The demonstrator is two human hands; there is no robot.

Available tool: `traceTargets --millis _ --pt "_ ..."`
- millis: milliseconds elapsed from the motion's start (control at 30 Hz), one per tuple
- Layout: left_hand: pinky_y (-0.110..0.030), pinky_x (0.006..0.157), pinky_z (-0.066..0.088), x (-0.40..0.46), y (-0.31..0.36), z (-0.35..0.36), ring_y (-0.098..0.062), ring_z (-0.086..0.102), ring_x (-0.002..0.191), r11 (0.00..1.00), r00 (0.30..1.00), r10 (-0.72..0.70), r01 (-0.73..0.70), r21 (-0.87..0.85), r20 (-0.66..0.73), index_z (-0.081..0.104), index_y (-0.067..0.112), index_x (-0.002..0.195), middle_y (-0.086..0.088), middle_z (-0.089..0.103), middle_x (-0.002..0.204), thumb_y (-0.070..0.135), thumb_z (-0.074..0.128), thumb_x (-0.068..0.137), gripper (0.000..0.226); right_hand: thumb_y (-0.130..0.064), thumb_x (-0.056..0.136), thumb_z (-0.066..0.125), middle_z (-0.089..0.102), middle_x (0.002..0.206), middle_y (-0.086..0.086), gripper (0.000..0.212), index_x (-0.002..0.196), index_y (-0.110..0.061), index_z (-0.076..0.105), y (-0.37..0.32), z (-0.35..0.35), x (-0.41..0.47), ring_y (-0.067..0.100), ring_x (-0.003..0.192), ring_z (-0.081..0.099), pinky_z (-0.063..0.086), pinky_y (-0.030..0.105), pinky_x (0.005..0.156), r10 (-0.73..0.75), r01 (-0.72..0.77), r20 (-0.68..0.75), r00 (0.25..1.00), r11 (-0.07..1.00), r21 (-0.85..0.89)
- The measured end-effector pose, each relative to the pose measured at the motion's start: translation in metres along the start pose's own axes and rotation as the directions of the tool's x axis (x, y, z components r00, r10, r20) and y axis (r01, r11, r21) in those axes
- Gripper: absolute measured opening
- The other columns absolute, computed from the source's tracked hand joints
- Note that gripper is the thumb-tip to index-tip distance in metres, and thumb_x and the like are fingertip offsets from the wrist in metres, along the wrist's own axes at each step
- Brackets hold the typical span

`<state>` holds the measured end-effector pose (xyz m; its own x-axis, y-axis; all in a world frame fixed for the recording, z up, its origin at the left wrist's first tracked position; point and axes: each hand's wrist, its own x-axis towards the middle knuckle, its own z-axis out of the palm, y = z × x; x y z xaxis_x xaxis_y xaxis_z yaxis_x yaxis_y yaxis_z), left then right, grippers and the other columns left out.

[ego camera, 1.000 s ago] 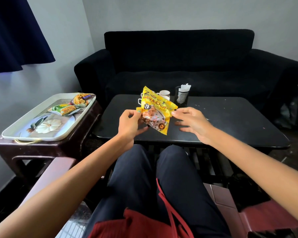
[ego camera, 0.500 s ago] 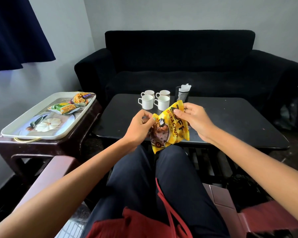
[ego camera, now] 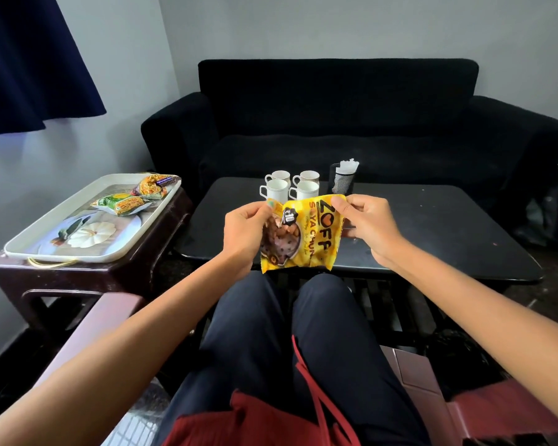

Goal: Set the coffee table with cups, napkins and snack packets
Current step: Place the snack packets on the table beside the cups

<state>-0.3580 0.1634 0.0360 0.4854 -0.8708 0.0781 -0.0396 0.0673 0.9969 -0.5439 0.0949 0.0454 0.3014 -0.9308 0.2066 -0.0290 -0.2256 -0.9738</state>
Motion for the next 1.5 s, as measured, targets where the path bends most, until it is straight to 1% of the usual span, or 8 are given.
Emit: traceTargets --millis 400,533,667,767,1000,1200,1333,1500 --pt "-0.039 0.082 0.055 0.014 0.005 -0.008 -0.023 0.07 0.091 0.983 0.994 -0.101 0.094 -0.159 -0.038 0.07 0.021 0.082 -0.005 0.074 0.092 0.031 0.054 0.096 0.024 -0.017 0.09 0.061 0.072 0.075 0.003 0.014 0.079 -0.01 0.066 -0.002 0.003 -0.001 0.009 0.065 0.07 0.056 0.022 0.054 0.035 -0.034 -0.111 0.993 0.999 0.007" --pt "-0.044 0.085 0.056 0.02 0.004 -0.013 -0.025 0.069 0.09 0.949 0.983 -0.172 0.147 -0.28 -0.065 0.063 0.016 0.081 -0.011 0.071 0.097 0.028 0.05 0.098 0.025 -0.022 0.086 0.066 0.074 0.09 0.005 0.02 0.099 -0.008 0.065 -0.006 0.001 -0.003 0.016 0.079 0.072 0.058 0.027 0.063 0.158 -0.173 0.103 0.982 0.973 0.152" --pt "-0.042 0.082 0.057 0.025 0.006 -0.021 -0.017 0.071 0.074 0.922 0.974 -0.214 0.177 -0.344 -0.074 0.058 0.015 0.08 -0.011 0.07 0.098 0.027 0.045 0.1 0.027 -0.019 0.084 0.067 0.071 0.105 0.011 0.035 0.114 -0.004 0.061 0.0 0.006 -0.008 0.021 0.093 0.069 0.059 0.033 0.076 0.26 -0.281 0.279 0.924 0.959 0.035" --pt "-0.049 0.09 0.054 0.026 0.007 -0.021 -0.029 0.068 0.1 0.912 0.971 -0.236 0.204 -0.355 -0.049 0.061 0.012 0.089 -0.015 0.069 0.112 0.028 0.045 0.1 0.025 -0.005 0.084 0.066 0.071 0.092 0.012 0.023 0.105 0.001 0.062 0.003 0.01 -0.01 0.017 0.077 0.07 0.06 0.027 0.068 0.24 -0.259 0.229 0.943 0.964 0.058" --pt "-0.035 0.077 0.058 0.022 0.008 -0.022 -0.016 0.072 0.084 0.921 0.966 -0.236 0.256 -0.293 0.101 0.064 0.018 0.104 0.0 0.074 0.097 0.033 0.052 0.094 0.021 0.001 0.085 0.064 0.07 0.078 0.008 0.007 0.085 -0.006 0.065 0.004 0.007 -0.004 0.014 0.066 0.067 0.057 0.022 0.057 0.178 -0.176 -0.016 0.984 0.981 0.084" --pt "-0.04 0.084 0.054 0.013 0.002 -0.019 -0.023 0.071 0.094 0.897 0.845 -0.393 0.44 -0.052 0.362 0.06 0.015 0.11 -0.003 0.073 0.099 0.022 0.044 0.09 0.027 0.002 0.086 0.062 0.068 0.079 0.008 0.008 0.083 -0.006 0.063 -0.002 0.002 0.002 0.015 0.069 0.067 0.056 0.02 0.055 0.117 -0.091 -0.176 0.977 0.984 0.152" --pt "-0.027 0.074 0.057 0.011 -0.002 -0.015 -0.016 0.073 0.089 0.932 0.86 -0.342 0.361 0.022 0.378 0.064 0.012 0.113 -0.002 0.075 0.099 0.012 0.054 0.094 0.022 0.001 0.087 0.06 0.067 0.09 0.014 0.006 0.093 0.001 0.059 -0.004 -0.003 0.005 0.02 0.076 0.067 0.057 0.021 0.055 0.135 -0.102 -0.2 0.97 0.981 0.168" --pt "-0.031 0.086 0.053 0.01 -0.003 -0.016 -0.01 0.073 0.084 0.959 0.904 -0.282 0.279 0.057 0.321 0.069 0.019 0.099 0.002 0.076 0.092 0.013 0.063 0.09 0.013 0.001 0.088 0.059 0.067 0.086 0.011 0.009 0.097 0.002 0.059 -0.005 -0.006 0.004 0.019 0.073 0.067 0.059 0.023 0.06 0.076 -0.066 -0.176 0.981 0.996 0.062"
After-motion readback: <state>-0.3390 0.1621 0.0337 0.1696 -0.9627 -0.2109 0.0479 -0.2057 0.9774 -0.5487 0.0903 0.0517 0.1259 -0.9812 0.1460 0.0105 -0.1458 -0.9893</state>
